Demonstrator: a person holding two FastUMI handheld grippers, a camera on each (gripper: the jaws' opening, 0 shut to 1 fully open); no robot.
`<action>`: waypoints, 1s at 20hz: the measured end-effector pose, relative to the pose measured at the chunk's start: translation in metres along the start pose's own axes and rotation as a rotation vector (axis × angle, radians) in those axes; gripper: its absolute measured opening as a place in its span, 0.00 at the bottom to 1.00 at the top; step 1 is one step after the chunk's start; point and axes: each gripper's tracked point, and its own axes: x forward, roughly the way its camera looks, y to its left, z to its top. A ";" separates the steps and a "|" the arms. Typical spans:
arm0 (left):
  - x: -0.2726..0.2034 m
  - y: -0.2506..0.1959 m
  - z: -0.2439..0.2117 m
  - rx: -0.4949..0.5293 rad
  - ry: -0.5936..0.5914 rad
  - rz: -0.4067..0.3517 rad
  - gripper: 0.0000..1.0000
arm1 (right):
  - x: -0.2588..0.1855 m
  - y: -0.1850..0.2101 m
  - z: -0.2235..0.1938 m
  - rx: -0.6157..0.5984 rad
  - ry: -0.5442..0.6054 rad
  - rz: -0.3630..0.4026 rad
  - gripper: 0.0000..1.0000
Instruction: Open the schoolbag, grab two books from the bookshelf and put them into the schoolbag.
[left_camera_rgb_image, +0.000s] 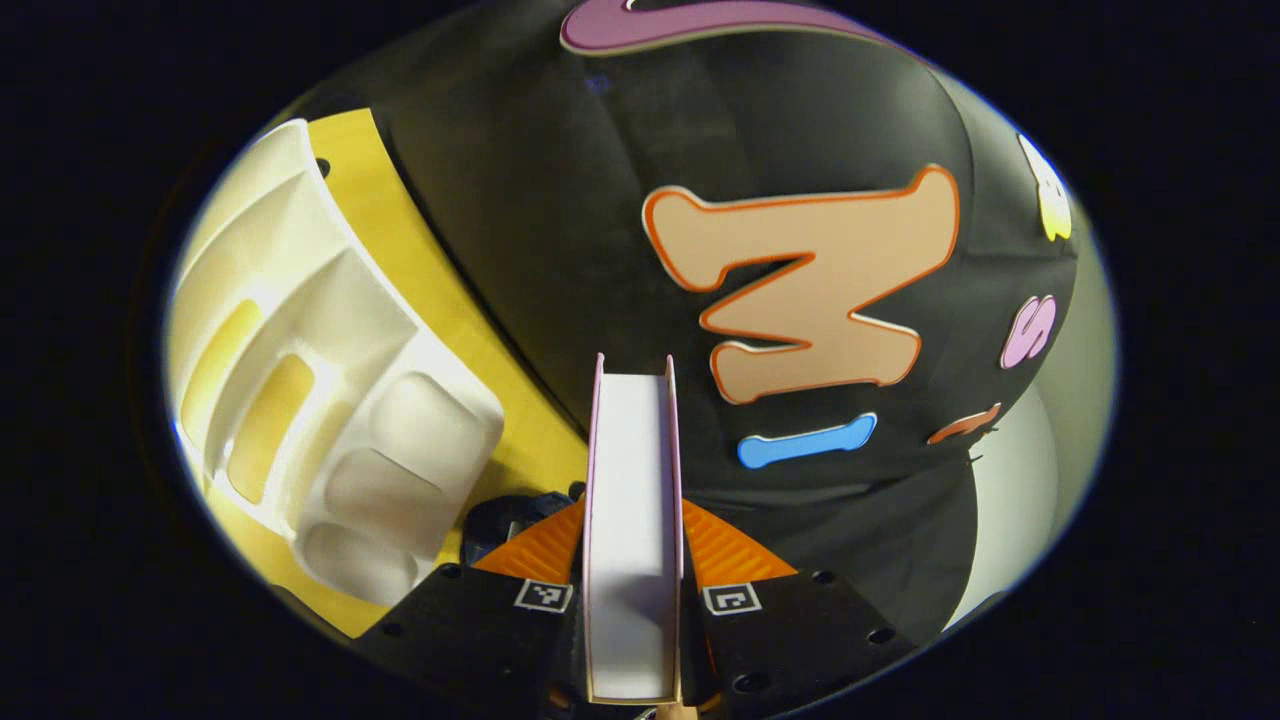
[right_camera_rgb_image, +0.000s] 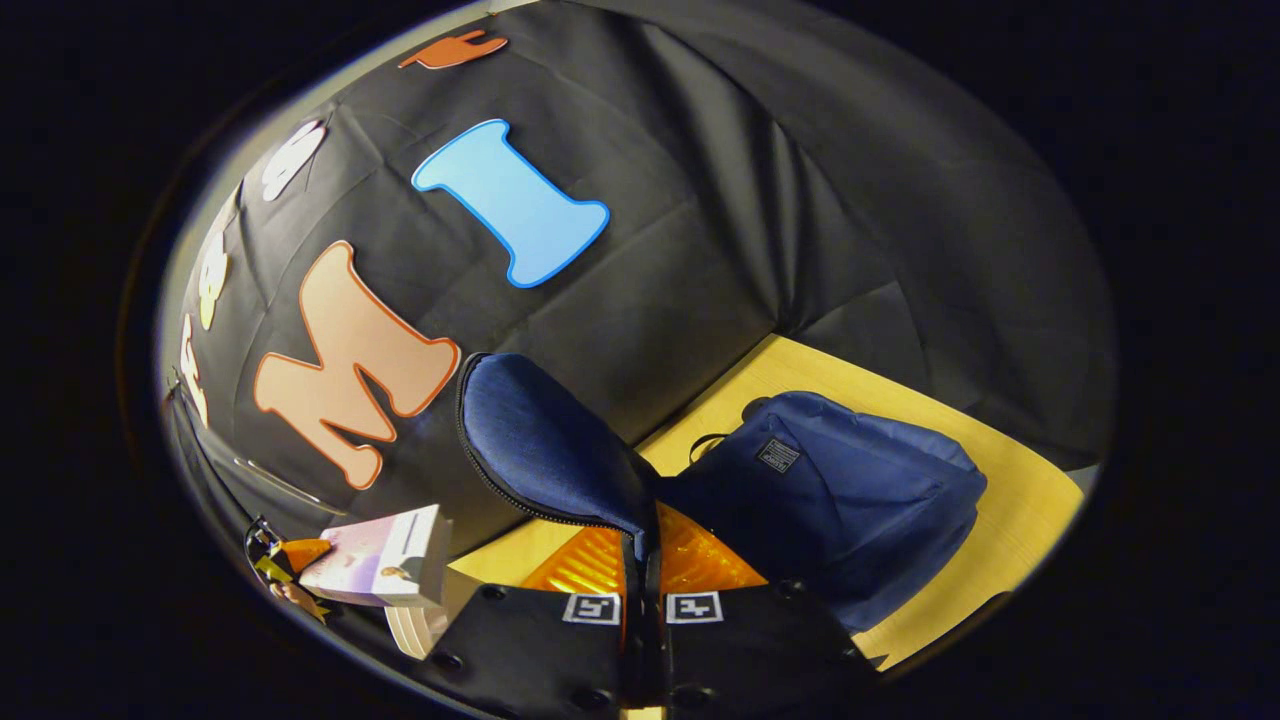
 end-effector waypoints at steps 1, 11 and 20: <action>0.012 0.005 -0.013 0.002 0.015 0.016 0.33 | 0.000 0.000 0.001 -0.001 0.000 0.002 0.03; 0.102 0.055 -0.124 0.007 0.170 0.151 0.33 | -0.003 -0.002 0.005 0.005 0.008 0.034 0.03; 0.170 0.057 -0.216 -0.044 0.233 0.145 0.33 | -0.003 0.003 -0.002 -0.003 0.030 0.070 0.03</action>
